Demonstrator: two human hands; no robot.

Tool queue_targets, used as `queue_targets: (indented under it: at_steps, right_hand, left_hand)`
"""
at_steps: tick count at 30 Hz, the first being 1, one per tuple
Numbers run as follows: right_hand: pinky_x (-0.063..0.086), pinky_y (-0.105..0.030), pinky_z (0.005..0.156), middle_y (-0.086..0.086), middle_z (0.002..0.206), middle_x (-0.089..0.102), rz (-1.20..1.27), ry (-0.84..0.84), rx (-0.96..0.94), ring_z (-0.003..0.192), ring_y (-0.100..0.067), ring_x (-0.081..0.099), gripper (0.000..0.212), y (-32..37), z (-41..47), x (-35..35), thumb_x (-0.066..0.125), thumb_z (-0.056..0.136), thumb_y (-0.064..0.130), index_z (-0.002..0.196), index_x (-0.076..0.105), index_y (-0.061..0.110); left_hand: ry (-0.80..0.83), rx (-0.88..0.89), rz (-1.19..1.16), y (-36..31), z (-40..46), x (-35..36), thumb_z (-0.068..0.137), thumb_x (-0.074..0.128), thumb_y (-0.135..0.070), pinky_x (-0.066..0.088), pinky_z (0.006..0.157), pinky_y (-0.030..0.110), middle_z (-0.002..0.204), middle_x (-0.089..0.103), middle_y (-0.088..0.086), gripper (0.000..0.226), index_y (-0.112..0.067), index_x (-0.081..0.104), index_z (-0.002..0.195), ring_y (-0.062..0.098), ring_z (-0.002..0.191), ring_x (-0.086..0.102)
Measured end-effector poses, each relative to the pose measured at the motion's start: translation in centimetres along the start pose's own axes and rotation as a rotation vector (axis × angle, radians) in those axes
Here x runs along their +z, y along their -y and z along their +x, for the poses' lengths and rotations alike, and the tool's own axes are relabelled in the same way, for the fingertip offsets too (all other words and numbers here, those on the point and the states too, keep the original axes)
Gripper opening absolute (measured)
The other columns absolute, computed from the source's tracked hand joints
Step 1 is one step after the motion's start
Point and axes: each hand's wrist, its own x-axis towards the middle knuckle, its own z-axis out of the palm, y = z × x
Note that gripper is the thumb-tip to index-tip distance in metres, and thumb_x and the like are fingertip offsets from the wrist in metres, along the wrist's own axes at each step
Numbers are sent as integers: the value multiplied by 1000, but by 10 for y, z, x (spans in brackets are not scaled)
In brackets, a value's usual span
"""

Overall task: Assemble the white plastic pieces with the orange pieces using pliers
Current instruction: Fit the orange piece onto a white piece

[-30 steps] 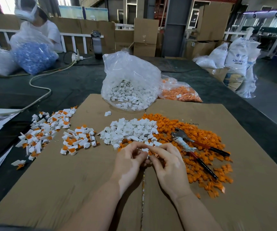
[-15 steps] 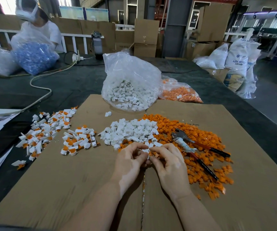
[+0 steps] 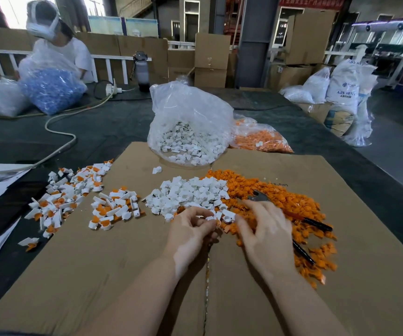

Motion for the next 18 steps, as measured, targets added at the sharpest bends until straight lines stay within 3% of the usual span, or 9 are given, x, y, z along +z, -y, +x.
queue_targets:
  at_steps: [4,7,9,14,18]
  right_hand:
    - [27,-40,102,-4,132,43,-389,235,306,123,-22,37,43,-26,25,-22,45,91,40,129,46,19]
    - [18,-50,110,-9,137,34,-483,475,430,128,-27,29,40,-38,39,-30,47,86,42,119,47,20]
    - [16,-52,110,-9,140,31,-522,547,438,130,-28,27,44,-42,43,-31,50,84,46,121,47,23]
    - [27,-45,103,-8,131,40,-627,469,315,123,-27,35,46,-45,43,-31,47,86,54,119,47,21]
    - [40,-37,84,-7,112,52,-428,419,285,105,-25,47,32,-32,45,-36,43,91,46,101,45,16]
  left_hand:
    - [-13,-21,55,-5,2,3,85,63,-2,51,51,20,65,57,11,9,-7,61,93,12,52,59]
    - [-32,-32,97,-8,4,6,86,63,-5,47,48,16,69,59,11,9,-8,62,94,12,55,59]
    - [-39,-41,105,-10,4,8,86,63,-6,46,47,14,70,60,10,10,-8,62,95,11,55,59]
    - [-48,-41,128,-16,5,8,86,64,-7,45,46,12,75,62,12,13,-8,63,98,2,49,58]
    - [-86,-77,57,-21,9,6,85,66,-8,48,48,16,75,66,9,11,-11,63,95,10,57,62]
